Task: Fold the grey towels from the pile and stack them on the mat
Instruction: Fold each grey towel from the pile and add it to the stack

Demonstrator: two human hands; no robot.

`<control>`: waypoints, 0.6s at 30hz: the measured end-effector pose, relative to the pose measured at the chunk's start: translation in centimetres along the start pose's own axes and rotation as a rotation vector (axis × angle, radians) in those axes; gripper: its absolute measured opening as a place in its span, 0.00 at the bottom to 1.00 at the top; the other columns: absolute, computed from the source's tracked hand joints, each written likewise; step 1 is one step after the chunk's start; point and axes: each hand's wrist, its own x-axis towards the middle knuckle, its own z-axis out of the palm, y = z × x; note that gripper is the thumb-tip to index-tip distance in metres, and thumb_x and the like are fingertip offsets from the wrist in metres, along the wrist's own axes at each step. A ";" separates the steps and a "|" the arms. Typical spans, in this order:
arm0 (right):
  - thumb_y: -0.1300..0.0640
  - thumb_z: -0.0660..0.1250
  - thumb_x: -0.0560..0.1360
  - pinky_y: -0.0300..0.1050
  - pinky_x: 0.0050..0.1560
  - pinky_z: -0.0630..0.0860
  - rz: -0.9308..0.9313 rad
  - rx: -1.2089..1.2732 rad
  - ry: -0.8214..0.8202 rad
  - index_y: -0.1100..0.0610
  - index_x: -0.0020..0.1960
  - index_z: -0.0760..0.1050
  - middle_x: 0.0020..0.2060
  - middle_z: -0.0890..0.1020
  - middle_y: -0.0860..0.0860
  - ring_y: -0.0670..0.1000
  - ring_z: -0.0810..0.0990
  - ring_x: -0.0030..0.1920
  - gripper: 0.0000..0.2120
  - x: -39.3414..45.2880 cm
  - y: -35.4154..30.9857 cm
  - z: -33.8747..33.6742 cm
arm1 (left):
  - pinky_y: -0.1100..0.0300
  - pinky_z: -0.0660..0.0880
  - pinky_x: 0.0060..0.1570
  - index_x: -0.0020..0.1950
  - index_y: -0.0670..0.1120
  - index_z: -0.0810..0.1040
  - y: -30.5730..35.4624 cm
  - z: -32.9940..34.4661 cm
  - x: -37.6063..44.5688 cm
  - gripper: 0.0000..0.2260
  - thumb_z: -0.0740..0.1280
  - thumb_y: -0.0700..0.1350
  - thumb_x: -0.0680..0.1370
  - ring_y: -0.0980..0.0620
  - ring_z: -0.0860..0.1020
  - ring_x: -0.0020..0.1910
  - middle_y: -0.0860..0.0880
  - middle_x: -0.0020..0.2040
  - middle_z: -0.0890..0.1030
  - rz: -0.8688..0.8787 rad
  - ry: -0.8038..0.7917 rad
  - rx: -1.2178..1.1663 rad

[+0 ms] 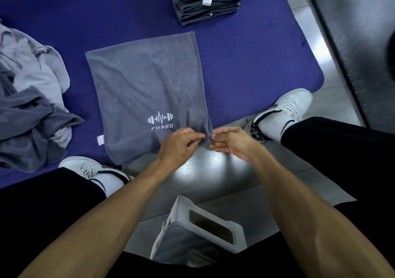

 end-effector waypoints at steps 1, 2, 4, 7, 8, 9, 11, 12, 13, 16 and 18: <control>0.67 0.70 0.75 0.44 0.42 0.82 -0.004 -0.002 -0.005 0.59 0.48 0.79 0.38 0.86 0.53 0.52 0.86 0.38 0.04 -0.1 -0.1 0.1 | 0.56 0.78 0.44 0.53 0.47 0.86 0.1 -0.1 -0.1 0.10 0.67 0.44 0.76 0.53 0.81 0.45 0.52 0.46 0.84 -0.006 0.003 -0.015; 0.67 0.70 0.75 0.44 0.42 0.82 -0.004 -0.004 -0.009 0.60 0.49 0.79 0.38 0.86 0.53 0.52 0.86 0.38 0.05 -0.2 -0.3 0.2 | 0.55 0.78 0.45 0.53 0.47 0.86 0.2 -0.1 -0.2 0.10 0.67 0.44 0.76 0.52 0.81 0.45 0.51 0.46 0.84 -0.014 0.006 -0.026; 0.67 0.70 0.75 0.44 0.43 0.83 -0.001 -0.001 -0.015 0.61 0.51 0.79 0.37 0.85 0.54 0.51 0.86 0.37 0.06 -0.2 -0.4 0.3 | 0.56 0.78 0.45 0.55 0.48 0.85 0.4 -0.4 -0.3 0.11 0.66 0.45 0.76 0.52 0.80 0.45 0.52 0.46 0.83 -0.040 0.001 -0.038; 0.67 0.70 0.75 0.43 0.41 0.82 0.002 -0.009 -0.010 0.61 0.52 0.78 0.36 0.85 0.53 0.51 0.85 0.36 0.06 -0.2 -0.6 0.5 | 0.56 0.77 0.45 0.56 0.50 0.85 0.6 -0.7 -0.5 0.12 0.65 0.47 0.77 0.53 0.78 0.45 0.52 0.47 0.82 -0.055 -0.004 -0.025; 0.67 0.69 0.76 0.43 0.41 0.83 0.001 -0.011 -0.009 0.60 0.51 0.78 0.36 0.85 0.53 0.51 0.85 0.36 0.06 -0.2 -0.6 0.5 | 0.55 0.77 0.44 0.56 0.50 0.85 0.6 -0.8 -0.5 0.12 0.64 0.47 0.77 0.53 0.78 0.45 0.52 0.46 0.81 -0.053 -0.004 -0.026; 0.67 0.69 0.76 0.43 0.41 0.83 -0.001 -0.011 -0.010 0.60 0.50 0.78 0.35 0.85 0.52 0.51 0.85 0.36 0.05 -0.1 -0.6 0.6 | 0.55 0.77 0.44 0.56 0.50 0.85 0.6 -0.9 -0.5 0.13 0.64 0.47 0.77 0.53 0.78 0.44 0.52 0.46 0.81 -0.051 -0.006 -0.027; 0.68 0.68 0.76 0.44 0.43 0.82 -0.009 -0.012 -0.017 0.59 0.48 0.78 0.35 0.85 0.51 0.51 0.85 0.36 0.05 -0.2 -0.7 0.6 | 0.54 0.77 0.42 0.55 0.50 0.85 0.6 -0.9 -0.5 0.15 0.62 0.50 0.77 0.52 0.78 0.43 0.52 0.46 0.81 -0.040 -0.007 -0.029; 0.68 0.68 0.76 0.44 0.44 0.82 -0.015 -0.014 -0.019 0.59 0.47 0.78 0.35 0.85 0.51 0.52 0.85 0.36 0.05 -0.3 -0.7 0.5 | 0.54 0.77 0.42 0.55 0.50 0.85 0.6 -0.9 -0.5 0.16 0.61 0.51 0.76 0.52 0.78 0.43 0.52 0.45 0.80 -0.033 -0.007 -0.033; 0.68 0.67 0.77 0.45 0.44 0.82 -0.020 -0.017 -0.021 0.58 0.47 0.78 0.35 0.85 0.51 0.52 0.85 0.37 0.06 -0.3 -0.7 0.5 | 0.55 0.77 0.42 0.55 0.50 0.85 0.7 -0.9 -0.4 0.16 0.60 0.52 0.76 0.52 0.78 0.43 0.52 0.45 0.80 -0.027 -0.006 -0.039; 0.68 0.67 0.77 0.44 0.43 0.82 -0.023 -0.034 -0.020 0.59 0.47 0.79 0.36 0.85 0.51 0.52 0.85 0.37 0.05 -0.4 -0.9 0.5 | 0.56 0.77 0.42 0.55 0.50 0.85 0.9 -0.7 -0.4 0.16 0.60 0.52 0.77 0.54 0.77 0.42 0.52 0.44 0.80 -0.016 0.003 -0.057; 0.68 0.67 0.77 0.44 0.44 0.82 -0.021 -0.038 -0.019 0.59 0.47 0.79 0.36 0.85 0.52 0.52 0.85 0.37 0.06 -0.3 -0.9 0.5 | 0.56 0.77 0.42 0.55 0.50 0.85 1.0 -0.6 -0.3 0.15 0.61 0.51 0.77 0.54 0.77 0.43 0.53 0.45 0.80 -0.018 0.005 -0.058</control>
